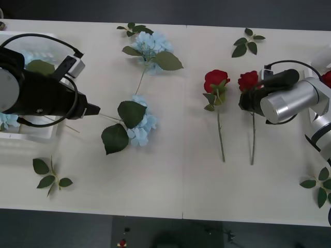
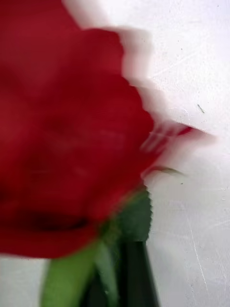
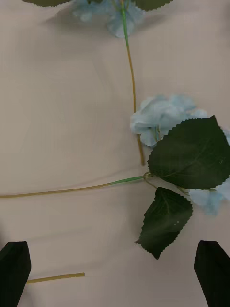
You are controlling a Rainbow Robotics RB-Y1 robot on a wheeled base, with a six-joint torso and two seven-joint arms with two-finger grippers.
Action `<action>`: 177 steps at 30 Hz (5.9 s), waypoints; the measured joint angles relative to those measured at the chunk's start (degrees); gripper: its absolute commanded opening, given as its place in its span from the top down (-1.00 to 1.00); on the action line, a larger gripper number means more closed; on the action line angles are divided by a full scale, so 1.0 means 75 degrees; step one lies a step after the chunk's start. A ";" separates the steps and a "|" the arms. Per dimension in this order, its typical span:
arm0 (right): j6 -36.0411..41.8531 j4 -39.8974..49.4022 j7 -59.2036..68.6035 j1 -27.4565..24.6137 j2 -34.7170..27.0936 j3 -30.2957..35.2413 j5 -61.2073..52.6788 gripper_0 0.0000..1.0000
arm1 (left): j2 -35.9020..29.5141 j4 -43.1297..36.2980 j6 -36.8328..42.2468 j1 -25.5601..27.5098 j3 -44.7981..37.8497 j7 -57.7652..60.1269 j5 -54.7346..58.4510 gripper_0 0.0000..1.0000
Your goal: Put the red flowers into the right box and the blue flowers into the left box
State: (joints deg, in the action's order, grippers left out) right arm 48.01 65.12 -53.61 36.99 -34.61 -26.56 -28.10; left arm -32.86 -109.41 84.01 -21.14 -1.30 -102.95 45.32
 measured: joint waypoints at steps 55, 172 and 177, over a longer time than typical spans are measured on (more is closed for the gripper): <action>-0.0966 0.0476 -0.4702 -0.1831 -0.4376 0.3238 -0.3021 0.11 | 0.0760 0.2948 -0.0988 -0.1233 0.1675 -0.6968 -0.1547 -1.00; 0.1967 0.2162 -0.0460 0.0181 -0.1088 0.0509 -0.0698 1.00 | -0.1519 0.0109 -0.2372 0.1998 -0.4190 0.0540 0.2772 1.00; 0.1973 0.2163 -0.1386 0.0182 -0.2283 0.1007 -0.1569 1.00 | -0.1519 0.0074 -0.2372 0.2158 -0.4276 0.0540 0.2958 1.00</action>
State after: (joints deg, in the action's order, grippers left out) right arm 62.81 81.34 -64.01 38.36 -51.73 -19.01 -39.86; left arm -44.25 -108.86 66.22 -4.95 -33.37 -98.91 67.50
